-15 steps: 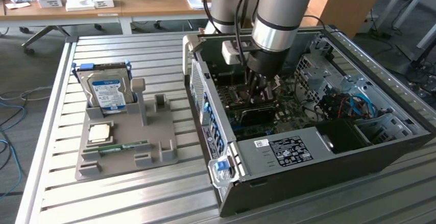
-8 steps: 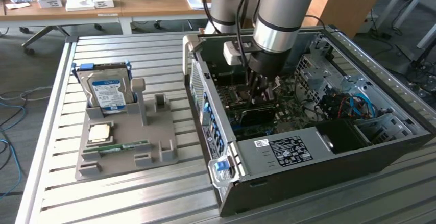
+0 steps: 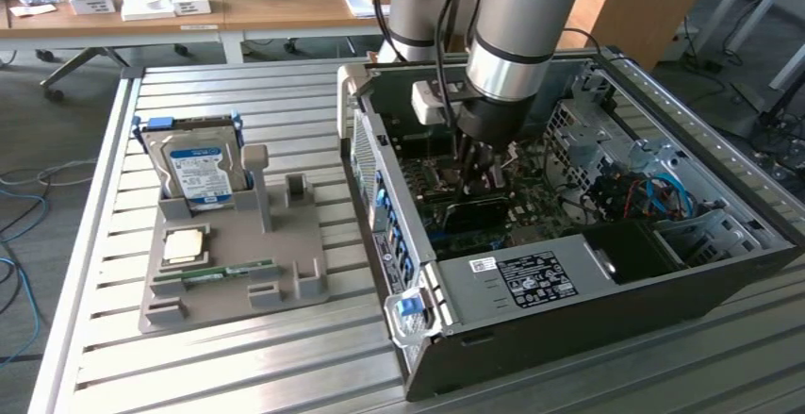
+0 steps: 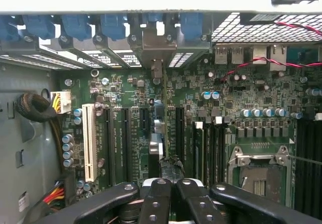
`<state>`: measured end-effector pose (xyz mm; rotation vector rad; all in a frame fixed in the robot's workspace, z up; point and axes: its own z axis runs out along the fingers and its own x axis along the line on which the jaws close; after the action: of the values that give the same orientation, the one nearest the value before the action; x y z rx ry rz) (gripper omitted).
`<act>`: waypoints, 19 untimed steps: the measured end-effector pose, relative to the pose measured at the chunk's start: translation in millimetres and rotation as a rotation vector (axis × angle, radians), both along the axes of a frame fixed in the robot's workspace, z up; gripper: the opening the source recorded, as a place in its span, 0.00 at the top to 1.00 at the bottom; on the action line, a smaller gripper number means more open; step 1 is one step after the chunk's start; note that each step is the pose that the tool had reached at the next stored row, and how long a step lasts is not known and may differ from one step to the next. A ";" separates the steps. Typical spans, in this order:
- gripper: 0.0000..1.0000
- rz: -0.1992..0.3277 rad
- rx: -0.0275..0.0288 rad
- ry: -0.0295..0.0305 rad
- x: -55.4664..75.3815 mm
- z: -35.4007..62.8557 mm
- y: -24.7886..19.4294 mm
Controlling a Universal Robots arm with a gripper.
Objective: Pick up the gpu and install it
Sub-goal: 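Press down on the gpu until it lock into place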
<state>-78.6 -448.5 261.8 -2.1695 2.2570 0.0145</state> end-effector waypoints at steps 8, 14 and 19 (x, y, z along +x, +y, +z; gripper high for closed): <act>0.89 0.000 0.0005 -0.0002 0.0 -0.8 -0.6; 0.89 0.000 0.0005 -0.0001 0.0 -0.8 -1.4; 0.89 0.000 0.0004 -0.0001 0.0 -0.8 -1.7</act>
<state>-78.6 -450.2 261.0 -2.1692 2.2568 0.0148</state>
